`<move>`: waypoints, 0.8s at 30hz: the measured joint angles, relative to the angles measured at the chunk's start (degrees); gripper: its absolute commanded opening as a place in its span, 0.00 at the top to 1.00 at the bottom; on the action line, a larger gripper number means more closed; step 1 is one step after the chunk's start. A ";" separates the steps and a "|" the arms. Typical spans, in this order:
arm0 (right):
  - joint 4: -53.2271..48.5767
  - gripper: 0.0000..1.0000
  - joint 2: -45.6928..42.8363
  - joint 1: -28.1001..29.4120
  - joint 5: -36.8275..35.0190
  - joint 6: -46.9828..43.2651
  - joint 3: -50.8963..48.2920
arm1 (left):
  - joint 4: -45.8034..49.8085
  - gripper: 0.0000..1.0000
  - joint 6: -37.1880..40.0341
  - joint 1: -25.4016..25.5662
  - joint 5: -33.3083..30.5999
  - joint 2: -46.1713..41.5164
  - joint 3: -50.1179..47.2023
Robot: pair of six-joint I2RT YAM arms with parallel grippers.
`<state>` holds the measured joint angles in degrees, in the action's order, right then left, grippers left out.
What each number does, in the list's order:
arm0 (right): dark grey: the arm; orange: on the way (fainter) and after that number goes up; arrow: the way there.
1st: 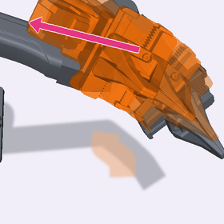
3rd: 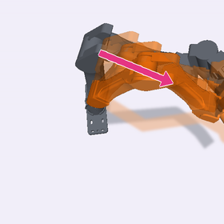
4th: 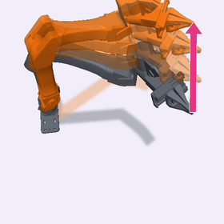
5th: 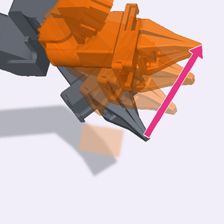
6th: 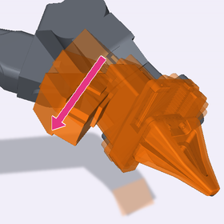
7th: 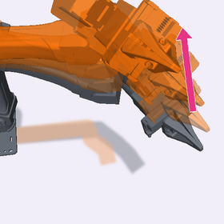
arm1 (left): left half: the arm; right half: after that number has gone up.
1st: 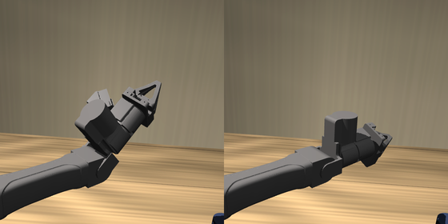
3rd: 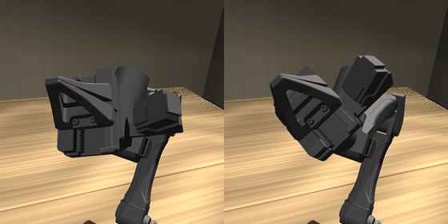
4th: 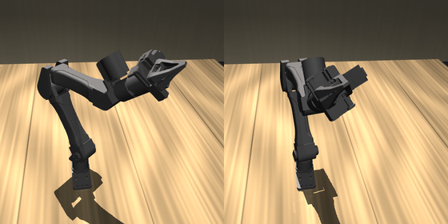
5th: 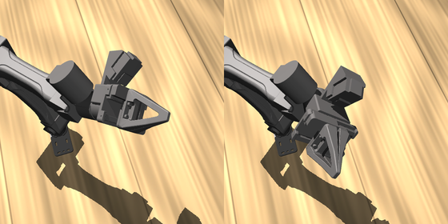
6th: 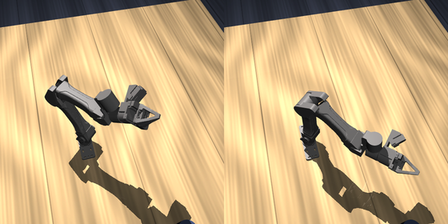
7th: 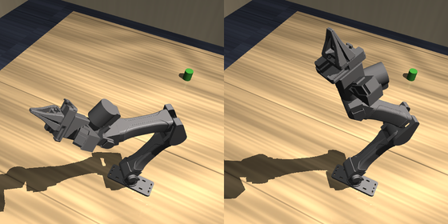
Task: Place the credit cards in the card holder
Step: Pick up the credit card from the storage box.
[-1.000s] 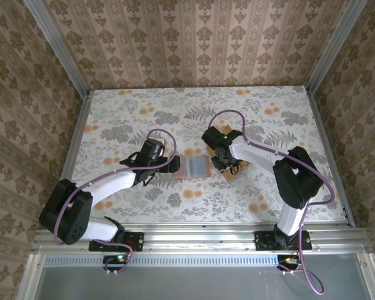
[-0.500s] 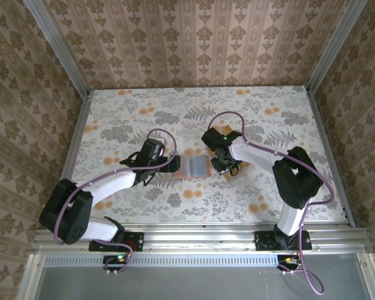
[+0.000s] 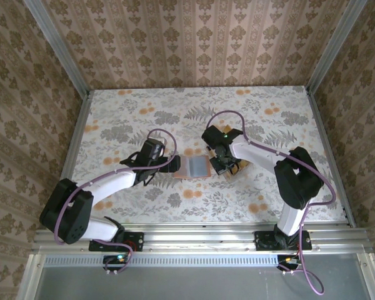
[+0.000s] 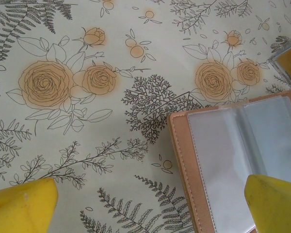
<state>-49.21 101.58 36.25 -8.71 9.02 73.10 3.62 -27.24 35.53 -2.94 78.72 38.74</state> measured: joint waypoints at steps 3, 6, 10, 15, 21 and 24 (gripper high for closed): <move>-1.01 1.00 -0.39 -0.11 0.96 -0.42 1.16 | 0.00 0.00 0.00 0.00 0.11 0.02 0.00; -2.23 1.00 -1.18 -0.22 2.16 -0.98 2.38 | 0.04 0.00 0.02 0.00 0.20 0.04 0.00; -3.85 1.00 -3.10 -0.31 3.72 -1.38 4.63 | 0.33 0.00 0.04 0.00 0.20 0.04 0.00; -4.81 1.00 -7.61 -0.42 5.16 -1.16 6.23 | 1.29 0.00 0.63 -0.46 0.20 0.02 0.02; -3.26 1.00 -12.68 -1.36 9.31 1.53 6.16 | 4.04 0.00 2.21 -1.57 0.15 -0.15 0.68; 1.40 1.00 -15.21 -2.69 13.05 4.55 3.82 | 5.88 0.00 3.32 -1.53 0.15 -0.59 1.73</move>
<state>-47.81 86.37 33.56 4.34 13.56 76.93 9.50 -23.92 34.00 -2.79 78.13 40.47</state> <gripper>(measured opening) 0.040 0.999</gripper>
